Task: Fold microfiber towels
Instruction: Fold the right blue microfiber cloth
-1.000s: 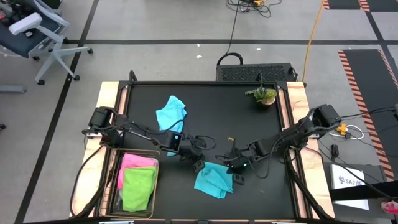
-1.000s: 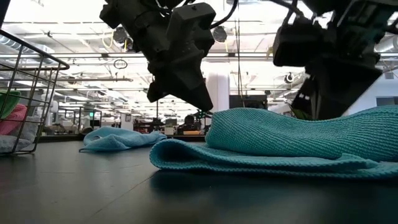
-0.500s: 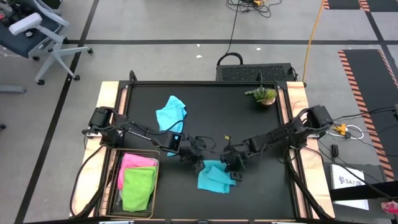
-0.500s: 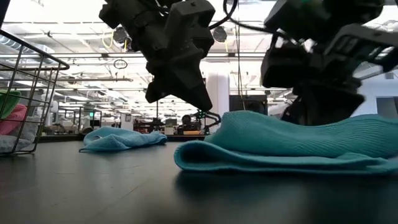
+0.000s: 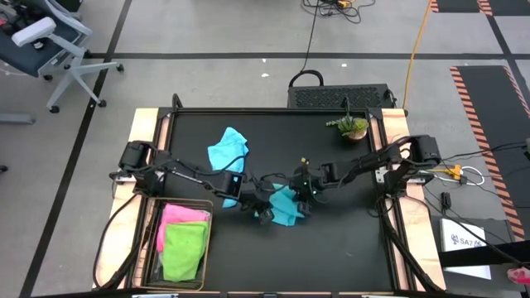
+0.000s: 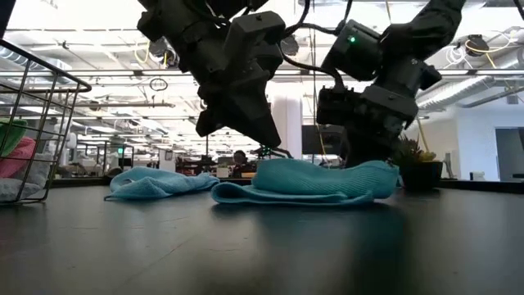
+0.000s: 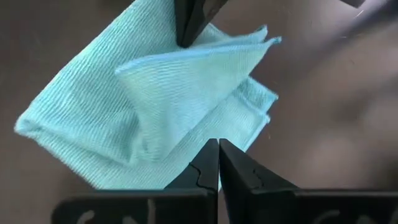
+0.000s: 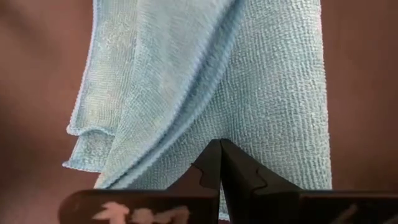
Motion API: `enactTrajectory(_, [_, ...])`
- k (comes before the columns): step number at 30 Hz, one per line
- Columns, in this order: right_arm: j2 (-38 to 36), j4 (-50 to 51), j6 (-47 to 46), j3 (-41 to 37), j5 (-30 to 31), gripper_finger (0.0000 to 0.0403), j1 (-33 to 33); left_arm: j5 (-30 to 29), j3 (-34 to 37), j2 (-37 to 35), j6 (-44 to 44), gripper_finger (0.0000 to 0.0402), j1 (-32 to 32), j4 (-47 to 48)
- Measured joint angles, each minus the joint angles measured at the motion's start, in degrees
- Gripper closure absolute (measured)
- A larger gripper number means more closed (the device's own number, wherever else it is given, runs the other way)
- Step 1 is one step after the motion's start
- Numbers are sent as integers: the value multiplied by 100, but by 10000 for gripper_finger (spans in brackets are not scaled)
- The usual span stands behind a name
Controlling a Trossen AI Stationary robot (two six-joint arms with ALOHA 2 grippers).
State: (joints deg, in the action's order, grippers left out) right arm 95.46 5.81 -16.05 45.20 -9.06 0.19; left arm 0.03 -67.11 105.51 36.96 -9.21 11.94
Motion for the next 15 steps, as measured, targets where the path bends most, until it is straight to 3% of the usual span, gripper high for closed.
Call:
enactTrajectory(8, [-703,755,158,-28,162,403,-16,-197,0,-65,-273,394,252,-15])
enactTrajectory(15, [-914,564,-118,-25,181,403,-14,-255,2,-76,-690,398,620,-418])
